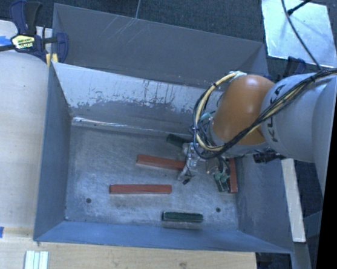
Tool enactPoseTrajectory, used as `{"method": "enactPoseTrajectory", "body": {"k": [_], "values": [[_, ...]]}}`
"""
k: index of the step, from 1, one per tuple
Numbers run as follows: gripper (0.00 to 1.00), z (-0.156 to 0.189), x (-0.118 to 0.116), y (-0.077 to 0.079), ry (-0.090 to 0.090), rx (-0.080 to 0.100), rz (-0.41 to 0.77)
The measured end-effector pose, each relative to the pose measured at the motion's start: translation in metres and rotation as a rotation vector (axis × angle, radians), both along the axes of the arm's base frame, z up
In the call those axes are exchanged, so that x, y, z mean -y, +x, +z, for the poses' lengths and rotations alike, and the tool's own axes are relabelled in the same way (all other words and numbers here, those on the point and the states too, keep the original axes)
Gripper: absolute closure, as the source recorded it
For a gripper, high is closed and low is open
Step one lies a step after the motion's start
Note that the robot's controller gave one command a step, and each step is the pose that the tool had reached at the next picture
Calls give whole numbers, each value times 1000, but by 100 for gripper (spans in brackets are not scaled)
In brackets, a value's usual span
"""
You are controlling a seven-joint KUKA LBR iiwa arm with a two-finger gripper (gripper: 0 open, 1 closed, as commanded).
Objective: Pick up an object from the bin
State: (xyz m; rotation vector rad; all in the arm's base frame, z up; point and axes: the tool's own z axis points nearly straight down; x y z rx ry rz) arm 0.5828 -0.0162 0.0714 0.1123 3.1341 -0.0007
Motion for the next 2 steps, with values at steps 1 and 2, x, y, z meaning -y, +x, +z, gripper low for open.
{"method": "enactPoseTrajectory", "body": {"k": [1, 2], "values": [[100, 109, 28, 33, -2, 9, 11], [100, 177, 52, 27, -2, 7, -4]]}}
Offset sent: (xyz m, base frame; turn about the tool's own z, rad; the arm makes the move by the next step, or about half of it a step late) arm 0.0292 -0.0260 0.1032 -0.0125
